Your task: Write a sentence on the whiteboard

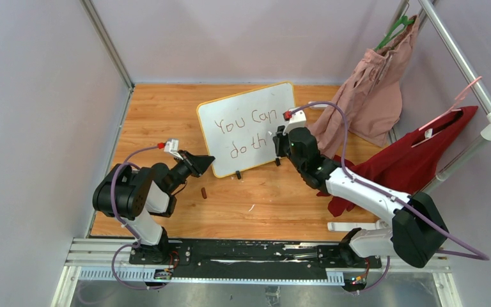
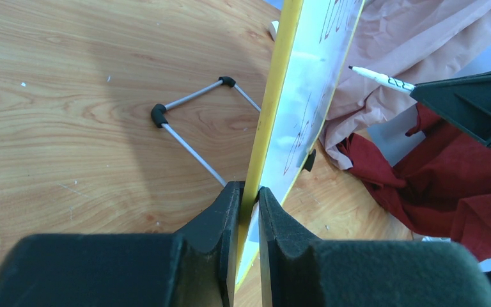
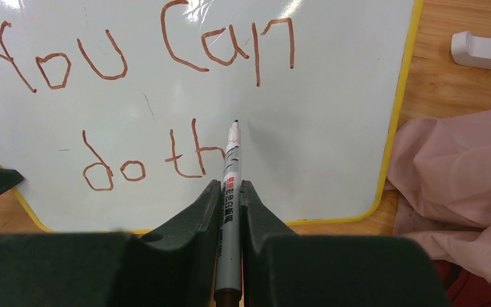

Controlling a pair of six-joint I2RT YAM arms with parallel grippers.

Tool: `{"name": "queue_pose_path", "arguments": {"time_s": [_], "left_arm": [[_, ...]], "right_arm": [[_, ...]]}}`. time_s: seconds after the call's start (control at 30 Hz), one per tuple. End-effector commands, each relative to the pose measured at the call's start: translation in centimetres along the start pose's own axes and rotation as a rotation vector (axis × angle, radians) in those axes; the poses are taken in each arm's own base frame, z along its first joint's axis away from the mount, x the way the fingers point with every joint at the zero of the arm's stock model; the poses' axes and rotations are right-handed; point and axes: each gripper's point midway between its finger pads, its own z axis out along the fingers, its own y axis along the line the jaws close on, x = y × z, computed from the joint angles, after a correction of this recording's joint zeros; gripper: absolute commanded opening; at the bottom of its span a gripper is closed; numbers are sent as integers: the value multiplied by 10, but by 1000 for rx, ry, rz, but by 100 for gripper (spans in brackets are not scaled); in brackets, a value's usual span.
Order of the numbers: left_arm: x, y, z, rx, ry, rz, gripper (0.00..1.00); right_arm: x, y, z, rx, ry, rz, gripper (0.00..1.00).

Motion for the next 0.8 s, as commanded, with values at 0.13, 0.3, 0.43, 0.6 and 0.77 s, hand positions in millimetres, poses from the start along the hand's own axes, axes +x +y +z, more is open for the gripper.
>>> {"name": "queue_pose_path", "arguments": {"time_s": [0.13, 0.3, 0.43, 0.6, 0.77], "left_arm": [[-12, -6, 0, 16, -50, 45, 0], [-11, -6, 0, 17, -49, 45, 0], [-12, -6, -1, 19, -49, 46, 0], [-12, -7, -1, 21, -51, 47, 0], [-13, -7, -1, 21, -52, 48, 0]], "right_arm": [[-13, 1, 8, -3, -27, 34, 0], [-10, 0, 10, 1, -19, 36, 0], [-8, 0, 11, 1, -12, 37, 0], [-4, -2, 14, 6, -3, 39, 0], [1, -4, 16, 11, 11, 40, 0]]}}
